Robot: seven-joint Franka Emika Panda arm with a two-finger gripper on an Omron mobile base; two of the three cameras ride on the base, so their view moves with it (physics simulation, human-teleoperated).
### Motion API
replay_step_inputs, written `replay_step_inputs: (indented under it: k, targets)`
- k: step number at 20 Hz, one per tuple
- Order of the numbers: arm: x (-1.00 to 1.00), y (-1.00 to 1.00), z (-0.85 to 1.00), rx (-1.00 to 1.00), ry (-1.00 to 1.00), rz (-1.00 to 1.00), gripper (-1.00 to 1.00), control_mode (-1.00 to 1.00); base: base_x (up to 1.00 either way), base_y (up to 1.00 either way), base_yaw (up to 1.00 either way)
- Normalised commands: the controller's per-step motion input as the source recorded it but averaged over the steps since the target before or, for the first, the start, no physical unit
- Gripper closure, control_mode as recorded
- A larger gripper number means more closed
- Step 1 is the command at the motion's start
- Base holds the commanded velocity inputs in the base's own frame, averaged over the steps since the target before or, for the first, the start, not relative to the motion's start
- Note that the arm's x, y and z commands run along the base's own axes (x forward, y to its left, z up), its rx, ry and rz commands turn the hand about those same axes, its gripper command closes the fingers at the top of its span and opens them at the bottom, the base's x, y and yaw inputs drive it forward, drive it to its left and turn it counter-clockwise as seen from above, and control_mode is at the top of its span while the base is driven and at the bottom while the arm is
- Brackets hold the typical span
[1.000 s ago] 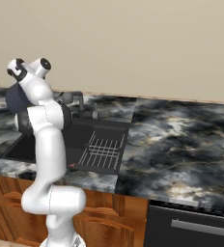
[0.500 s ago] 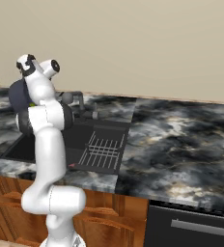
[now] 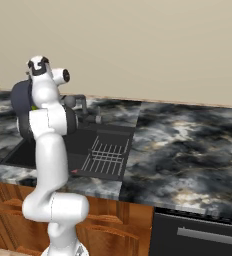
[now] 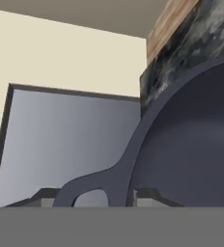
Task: Dump the lime from the pot into the sink. Then turn on the water and wash the lime. Then turn off the water and put the lime back in the pot.
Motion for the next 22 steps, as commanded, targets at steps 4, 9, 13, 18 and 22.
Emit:
replay_step_inputs:
  k: [4,9,13,18,22]
  targets:
    - [0.25,-0.07,0.0,0.13,0.0,0.0,1.0,-1.0,0.0,0.0,0.0]
    - [0.38,-0.09,0.02,0.11,0.0,0.0,1.0,-1.0,0.0,0.0,0.0]
    - [0.42,-0.16,0.11,0.07,0.0,0.0,1.0,-1.0,0.0,0.0,0.0]
    - [0.26,-0.17,0.2,0.06,0.0,0.0,1.0,-1.0,0.0,0.0,0.0]
    - [0.17,-0.16,0.24,0.07,0.0,0.0,1.0,-1.0,0.0,0.0,0.0]
